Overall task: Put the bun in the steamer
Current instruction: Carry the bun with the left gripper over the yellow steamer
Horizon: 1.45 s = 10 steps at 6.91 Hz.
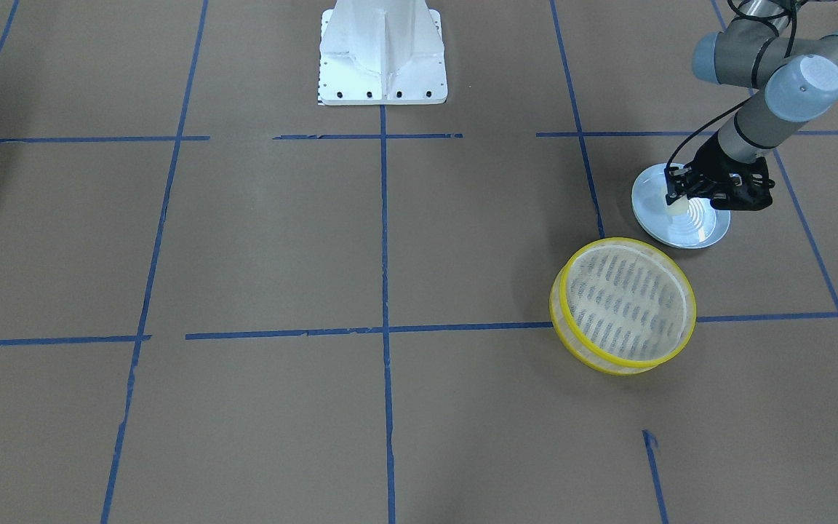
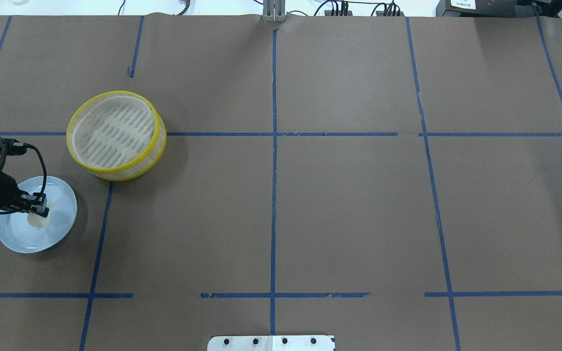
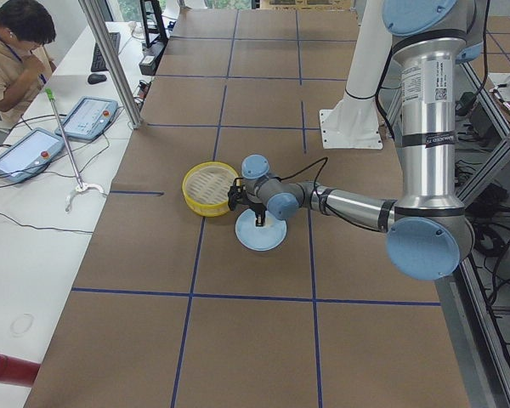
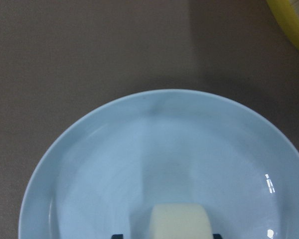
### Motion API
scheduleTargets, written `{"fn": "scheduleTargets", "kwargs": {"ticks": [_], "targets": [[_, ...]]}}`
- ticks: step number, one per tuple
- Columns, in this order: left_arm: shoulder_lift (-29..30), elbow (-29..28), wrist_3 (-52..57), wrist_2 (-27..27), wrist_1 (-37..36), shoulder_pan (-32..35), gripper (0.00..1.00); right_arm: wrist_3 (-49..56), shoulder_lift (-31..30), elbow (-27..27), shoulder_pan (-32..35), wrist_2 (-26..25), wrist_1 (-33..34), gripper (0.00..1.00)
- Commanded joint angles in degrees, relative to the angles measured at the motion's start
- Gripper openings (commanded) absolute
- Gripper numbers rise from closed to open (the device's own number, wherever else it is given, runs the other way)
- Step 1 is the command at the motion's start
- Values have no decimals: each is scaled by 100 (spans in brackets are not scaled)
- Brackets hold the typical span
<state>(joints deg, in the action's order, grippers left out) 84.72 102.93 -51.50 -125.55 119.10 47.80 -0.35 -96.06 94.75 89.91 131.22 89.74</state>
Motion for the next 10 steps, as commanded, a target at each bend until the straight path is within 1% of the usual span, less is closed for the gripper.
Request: {"fn": "scheduleTargets", "kwargs": {"ticks": [1, 2, 3, 4, 5, 6, 7, 8, 10], "targets": [[254, 411, 0, -13, -289, 464, 29, 0, 0, 0, 0, 0, 0, 100], [830, 316, 0, -13, -631, 842, 30, 0, 0, 0, 0, 0, 0, 100], [1384, 150, 0, 4, -1034, 1046, 29, 0, 0, 0, 0, 0, 0, 100], [1990, -313, 0, 13, -1291, 1074, 31, 0, 0, 0, 0, 0, 0, 100], [2370, -770, -61, 31, -1293, 1065, 31, 0, 0, 0, 0, 0, 0, 100], [2635, -1131, -88, 31, -1293, 1013, 31, 0, 0, 0, 0, 0, 0, 100], [2690, -1352, -288, 40, -1241, 760, 31, 0, 0, 0, 0, 0, 0, 100], [2690, -1415, -342, 40, -1232, 497, 31, 0, 0, 0, 0, 0, 0, 100], [2804, -1538, -352, 48, -1240, 363, 31, 0, 0, 0, 0, 0, 0, 100]]}}
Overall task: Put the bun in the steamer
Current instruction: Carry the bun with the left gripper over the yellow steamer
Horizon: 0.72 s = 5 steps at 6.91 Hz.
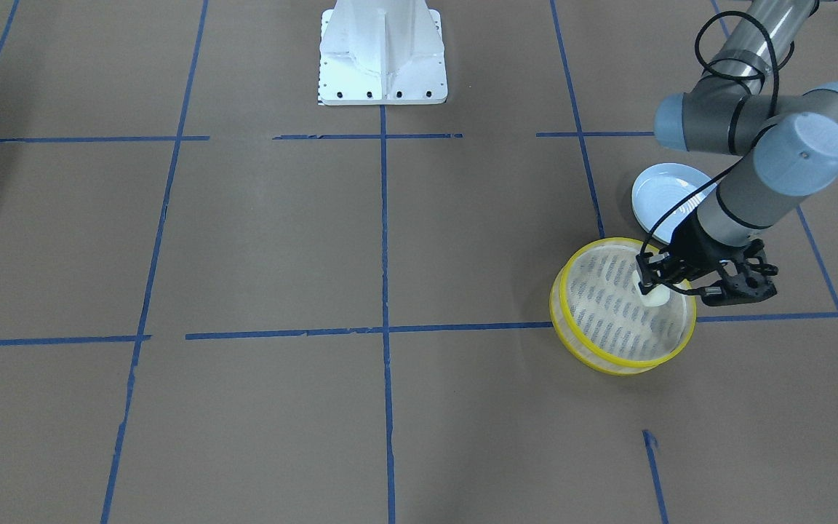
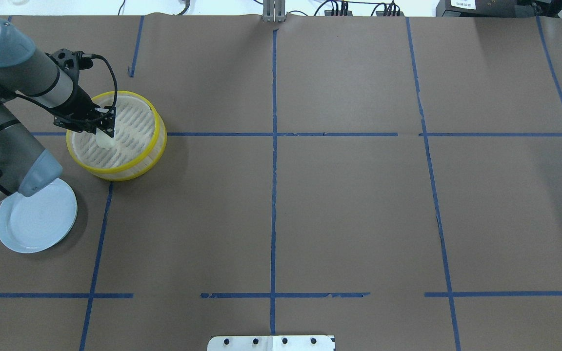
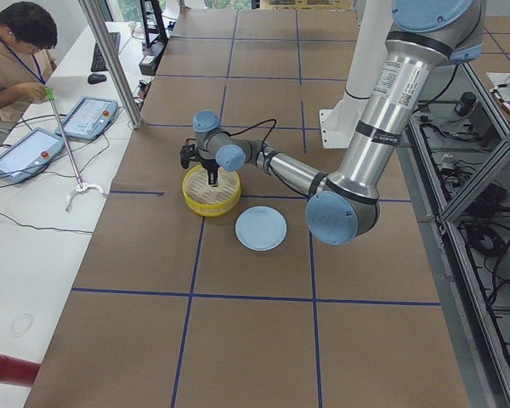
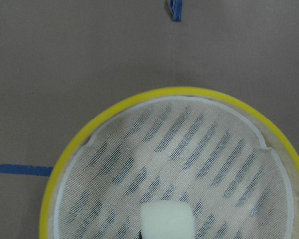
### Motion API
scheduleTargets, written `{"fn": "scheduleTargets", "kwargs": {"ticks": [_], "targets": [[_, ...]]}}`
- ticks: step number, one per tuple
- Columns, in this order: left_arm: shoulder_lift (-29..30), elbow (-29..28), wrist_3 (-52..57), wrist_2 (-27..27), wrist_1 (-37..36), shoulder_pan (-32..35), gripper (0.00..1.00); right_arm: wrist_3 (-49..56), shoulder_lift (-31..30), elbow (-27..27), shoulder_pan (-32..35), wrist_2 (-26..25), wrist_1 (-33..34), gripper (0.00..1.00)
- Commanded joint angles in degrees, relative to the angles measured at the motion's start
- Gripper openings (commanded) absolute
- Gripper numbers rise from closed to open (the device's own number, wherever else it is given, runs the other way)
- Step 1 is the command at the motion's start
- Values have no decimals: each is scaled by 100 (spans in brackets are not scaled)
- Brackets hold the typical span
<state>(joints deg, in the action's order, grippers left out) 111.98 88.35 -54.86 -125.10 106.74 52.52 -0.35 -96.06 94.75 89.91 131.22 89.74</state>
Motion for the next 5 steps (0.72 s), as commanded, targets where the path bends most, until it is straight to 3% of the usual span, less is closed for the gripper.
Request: {"fn": "scheduleTargets", "kwargs": {"ticks": [1, 5], "targets": [[165, -229, -7, 3, 4, -110, 31, 0, 0, 0, 0, 0, 0, 100], [166, -318, 28, 12, 5, -119, 36, 0, 0, 0, 0, 0, 0, 100]]}}
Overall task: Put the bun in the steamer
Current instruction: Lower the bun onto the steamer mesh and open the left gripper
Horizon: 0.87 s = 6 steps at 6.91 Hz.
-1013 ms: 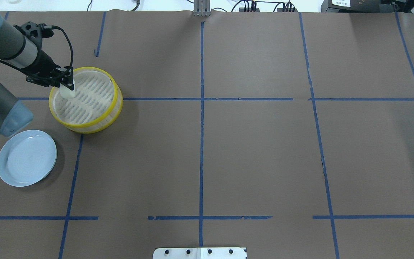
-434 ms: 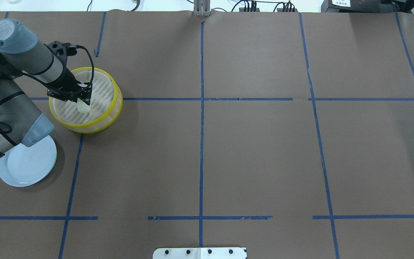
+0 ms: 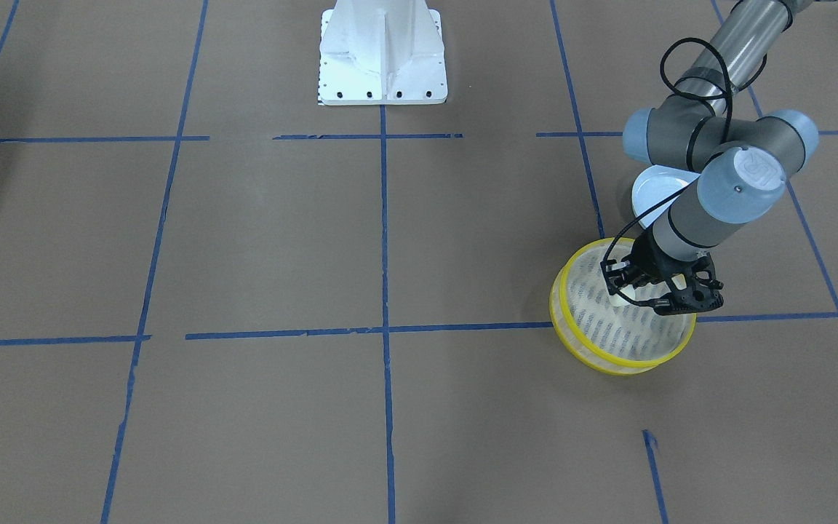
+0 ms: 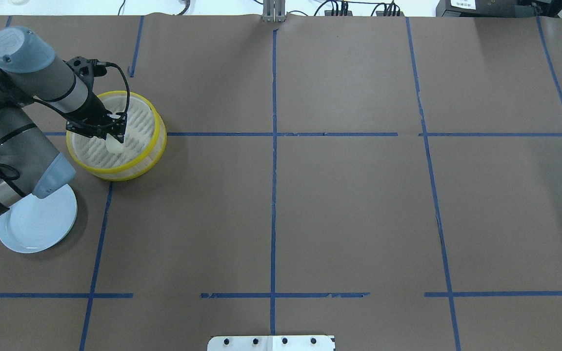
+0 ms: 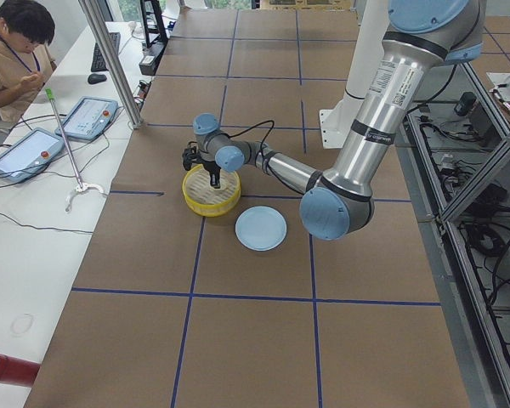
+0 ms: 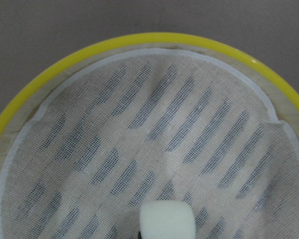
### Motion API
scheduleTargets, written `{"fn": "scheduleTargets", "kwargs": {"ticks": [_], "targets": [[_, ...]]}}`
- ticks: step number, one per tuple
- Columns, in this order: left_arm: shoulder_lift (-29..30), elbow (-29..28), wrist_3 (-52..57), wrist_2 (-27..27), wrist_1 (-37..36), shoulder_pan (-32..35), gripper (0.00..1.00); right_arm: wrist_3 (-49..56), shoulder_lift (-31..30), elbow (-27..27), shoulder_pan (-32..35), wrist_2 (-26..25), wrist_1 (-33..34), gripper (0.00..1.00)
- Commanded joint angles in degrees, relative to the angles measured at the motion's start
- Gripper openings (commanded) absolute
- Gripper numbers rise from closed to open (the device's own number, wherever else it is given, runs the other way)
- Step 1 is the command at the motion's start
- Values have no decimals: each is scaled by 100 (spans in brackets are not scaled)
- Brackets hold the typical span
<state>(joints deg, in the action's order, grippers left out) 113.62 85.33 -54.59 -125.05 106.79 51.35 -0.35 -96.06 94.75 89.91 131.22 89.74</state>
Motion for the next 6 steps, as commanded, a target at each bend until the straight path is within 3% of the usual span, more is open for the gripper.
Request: {"fn": "scheduleTargets", "kwargs": {"ticks": [1, 2, 3, 4, 6], "targets": [[2, -16, 1, 7, 0, -2, 51, 0, 0, 0, 0, 0, 0, 100], [-15, -16, 27, 7, 0, -2, 73, 0, 0, 0, 0, 0, 0, 100], [-24, 10, 45, 16, 0, -2, 87, 0, 0, 0, 0, 0, 0, 100], [-33, 36, 141, 33, -9, 59, 92, 0, 0, 0, 0, 0, 0, 100], [-346, 638, 1181, -46, -262, 995, 95, 0, 0, 0, 0, 0, 0, 100]]}}
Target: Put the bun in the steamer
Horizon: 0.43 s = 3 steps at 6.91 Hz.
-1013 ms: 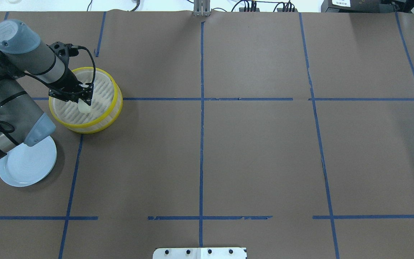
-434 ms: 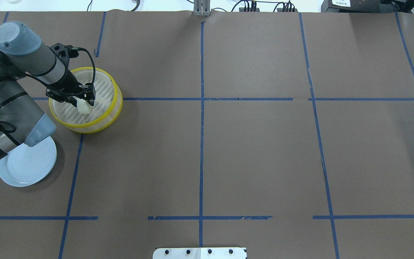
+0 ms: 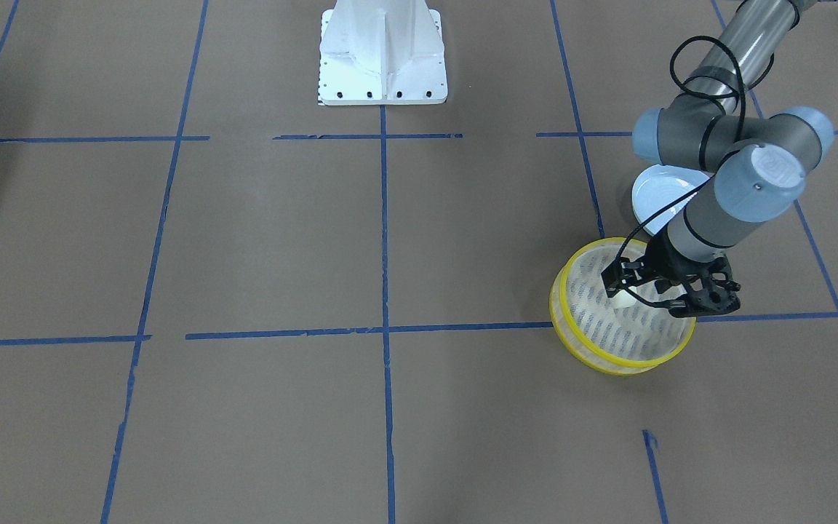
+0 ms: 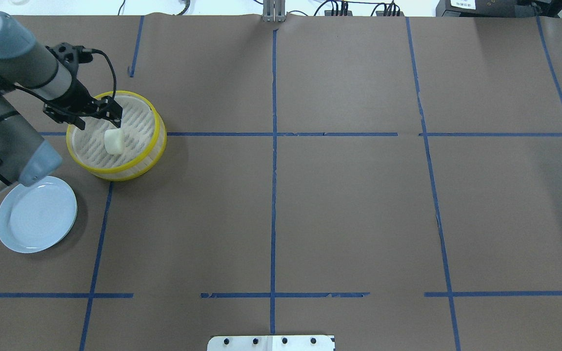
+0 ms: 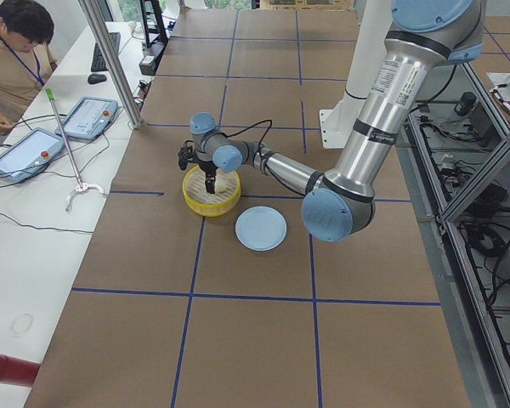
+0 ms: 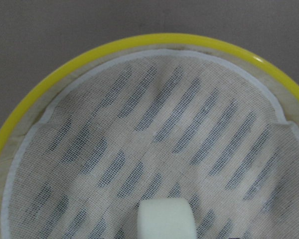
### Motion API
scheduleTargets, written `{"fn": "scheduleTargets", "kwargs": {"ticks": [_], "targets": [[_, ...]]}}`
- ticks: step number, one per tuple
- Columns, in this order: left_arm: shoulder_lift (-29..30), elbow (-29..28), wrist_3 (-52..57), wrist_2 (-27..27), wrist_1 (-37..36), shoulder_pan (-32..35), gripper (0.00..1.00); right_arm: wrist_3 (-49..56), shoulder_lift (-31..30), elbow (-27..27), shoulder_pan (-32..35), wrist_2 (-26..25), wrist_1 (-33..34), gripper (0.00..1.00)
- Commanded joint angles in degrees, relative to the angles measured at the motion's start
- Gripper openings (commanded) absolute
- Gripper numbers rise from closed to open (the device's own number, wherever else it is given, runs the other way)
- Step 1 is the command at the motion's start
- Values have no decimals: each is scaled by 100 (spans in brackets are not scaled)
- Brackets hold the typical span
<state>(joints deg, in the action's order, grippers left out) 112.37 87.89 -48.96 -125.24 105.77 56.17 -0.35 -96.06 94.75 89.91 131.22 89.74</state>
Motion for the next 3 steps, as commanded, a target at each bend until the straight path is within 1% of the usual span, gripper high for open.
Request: {"fn": "scheduleTargets", "kwargs": {"ticks": [1, 2, 3], "targets": [[-695, 796, 1617, -36, -441, 962, 95, 0, 0, 0, 0, 0, 0, 100], [-1361, 1087, 2523, -97, -522, 1558, 95, 0, 0, 0, 0, 0, 0, 100], [-1889, 1073, 3611, -585, -531, 2129, 95, 0, 0, 0, 0, 0, 0, 100]]}}
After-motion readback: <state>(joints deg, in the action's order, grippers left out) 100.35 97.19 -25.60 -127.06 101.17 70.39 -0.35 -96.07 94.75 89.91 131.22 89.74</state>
